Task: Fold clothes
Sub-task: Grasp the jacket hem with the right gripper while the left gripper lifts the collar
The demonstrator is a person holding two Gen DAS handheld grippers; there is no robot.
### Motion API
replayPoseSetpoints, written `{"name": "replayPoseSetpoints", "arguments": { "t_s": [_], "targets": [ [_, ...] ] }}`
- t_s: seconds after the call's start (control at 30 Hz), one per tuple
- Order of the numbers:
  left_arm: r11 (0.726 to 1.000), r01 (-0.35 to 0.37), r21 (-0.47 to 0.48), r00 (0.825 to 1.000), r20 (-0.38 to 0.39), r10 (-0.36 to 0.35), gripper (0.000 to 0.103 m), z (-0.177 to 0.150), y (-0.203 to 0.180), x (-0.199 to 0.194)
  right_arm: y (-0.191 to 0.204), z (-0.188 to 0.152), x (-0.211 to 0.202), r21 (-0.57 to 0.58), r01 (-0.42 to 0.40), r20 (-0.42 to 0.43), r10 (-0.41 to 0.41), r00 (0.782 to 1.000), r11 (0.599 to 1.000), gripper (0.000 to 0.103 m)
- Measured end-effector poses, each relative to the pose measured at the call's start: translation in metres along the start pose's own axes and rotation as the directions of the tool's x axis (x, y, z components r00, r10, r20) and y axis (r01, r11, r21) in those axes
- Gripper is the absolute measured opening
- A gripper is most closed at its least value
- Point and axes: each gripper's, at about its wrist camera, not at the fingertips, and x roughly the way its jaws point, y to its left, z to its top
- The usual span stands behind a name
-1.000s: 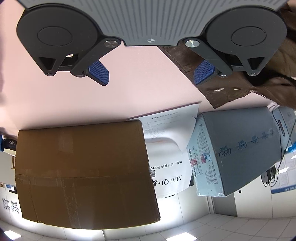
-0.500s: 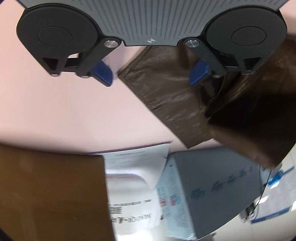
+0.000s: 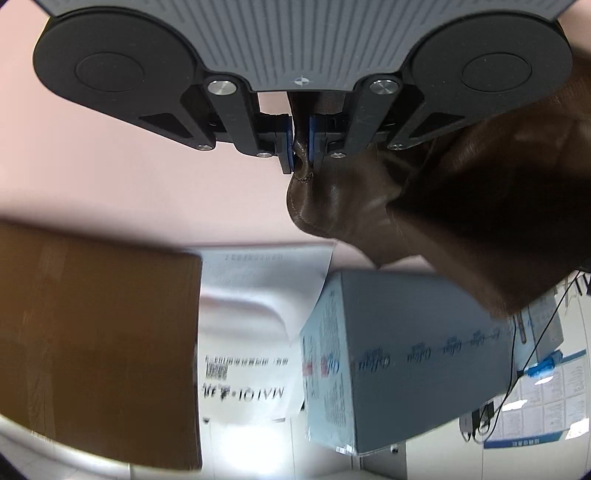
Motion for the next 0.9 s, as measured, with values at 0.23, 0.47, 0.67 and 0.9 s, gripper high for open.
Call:
{"name": "replayPoseSetpoints", "arguments": {
  "t_s": [0.23, 0.47, 0.67, 0.9],
  "targets": [
    [0.999, 0.013, -0.042, 0.986, -0.167, -0.020, 0.014, -0.014, -0.004, 0.053, -0.014, 0.048, 0.029, 0.002, 0.180, 0.126, -0.179, 0.976, 0.984, 0.006],
    [0.997, -0.011, -0.072, 0.983, -0.186, -0.003, 0.014, -0.022, -0.001, 0.065, -0.085, 0.043, 0.084, 0.110, 0.404, 0.043, -0.411, 0.911, 0.908, 0.006],
    [0.997, -0.040, -0.062, 0.983, -0.181, 0.028, 0.014, -0.022, -0.008, 0.064, -0.150, 0.030, 0.104, 0.325, 0.378, -0.108, -0.363, 0.926, 0.867, 0.006],
    [0.996, -0.063, -0.070, 0.989, -0.141, 0.053, 0.014, -0.027, -0.010, 0.061, -0.114, 0.039, 0.060, 0.125, 0.260, 0.079, -0.271, 0.959, 0.958, 0.053]
  ]
}}
